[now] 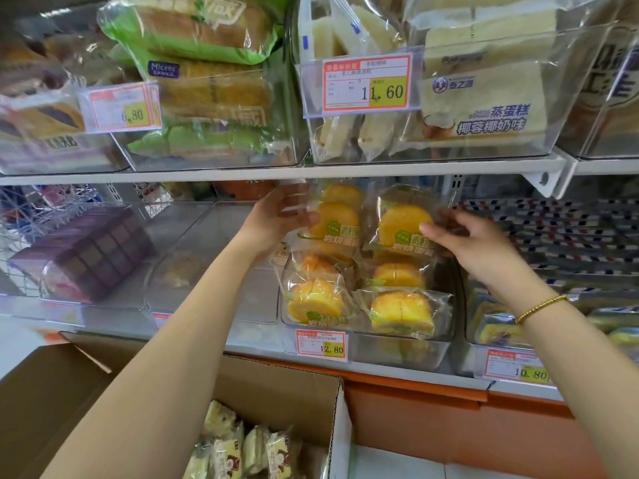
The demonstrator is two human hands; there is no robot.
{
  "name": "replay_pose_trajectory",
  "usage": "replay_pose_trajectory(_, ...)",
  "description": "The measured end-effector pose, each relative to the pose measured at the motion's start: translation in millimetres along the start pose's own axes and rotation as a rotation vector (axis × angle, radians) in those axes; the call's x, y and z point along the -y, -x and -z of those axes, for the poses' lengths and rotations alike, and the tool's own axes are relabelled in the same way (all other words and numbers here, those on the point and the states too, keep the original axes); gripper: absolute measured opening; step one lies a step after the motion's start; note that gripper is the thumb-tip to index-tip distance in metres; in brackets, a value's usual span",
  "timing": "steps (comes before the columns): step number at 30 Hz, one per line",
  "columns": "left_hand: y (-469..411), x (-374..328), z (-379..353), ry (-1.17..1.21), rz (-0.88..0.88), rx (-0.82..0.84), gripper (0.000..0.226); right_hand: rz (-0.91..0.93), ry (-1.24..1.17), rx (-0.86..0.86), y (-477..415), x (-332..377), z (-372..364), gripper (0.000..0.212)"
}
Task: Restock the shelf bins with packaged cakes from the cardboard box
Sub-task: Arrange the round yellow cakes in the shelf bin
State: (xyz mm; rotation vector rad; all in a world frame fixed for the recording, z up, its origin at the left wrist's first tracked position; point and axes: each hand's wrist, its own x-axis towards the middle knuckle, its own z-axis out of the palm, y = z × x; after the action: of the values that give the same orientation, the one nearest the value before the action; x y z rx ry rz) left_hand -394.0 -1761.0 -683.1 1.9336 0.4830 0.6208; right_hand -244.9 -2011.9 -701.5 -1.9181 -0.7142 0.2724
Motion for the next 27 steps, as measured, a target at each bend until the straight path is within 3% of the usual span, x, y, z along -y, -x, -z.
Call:
replay_pose_trajectory(7, -0.1, 11.3, 0.8, -0.007, 0.040, 0.019, 0.065, -0.033, 0.040, -0.051, 1.0, 1.3, 2.8, 0.087)
replay_pose_trajectory(10, 8.5, 10.4, 5.1, -0.030, 0.039, 0.016, 0.071, -0.006, 0.063, -0.159, 3.1, 1.9, 2.2, 0.075)
replay_pose_trajectory(13, 31.3, 9.9, 18.9, -0.056, 0.040, -0.051, 0.066, 0.090, 0.182, -0.295, 20.8, 2.5, 0.3, 0.049)
replay_pose_trajectory(16, 69.7, 17.6, 37.2, -0.058, 0.040, -0.144, 0.041, 0.306, 0.319, -0.323, 52.5, 10.8, -8.7, 0.027)
replay_pose_trajectory(18, 102.0, 26.0, 49.1, -0.088, 0.060, -0.131, 0.023, 0.450, 0.343, -0.225, 74.8, 25.6, -23.8, 0.022)
replay_pose_trajectory(22, 163.1, 54.6, 75.7, -0.167, 0.169, -0.034, 0.032, 0.645, 0.423, 0.120, 110.5, 45.5, -80.0, 0.023)
replay_pose_trajectory(27, 223.7, 120.7, 118.2, -0.345, 0.433, 0.082, 0.028, 0.699, 0.669, 0.626, 128.6, 44.7, -163.9, 0.018)
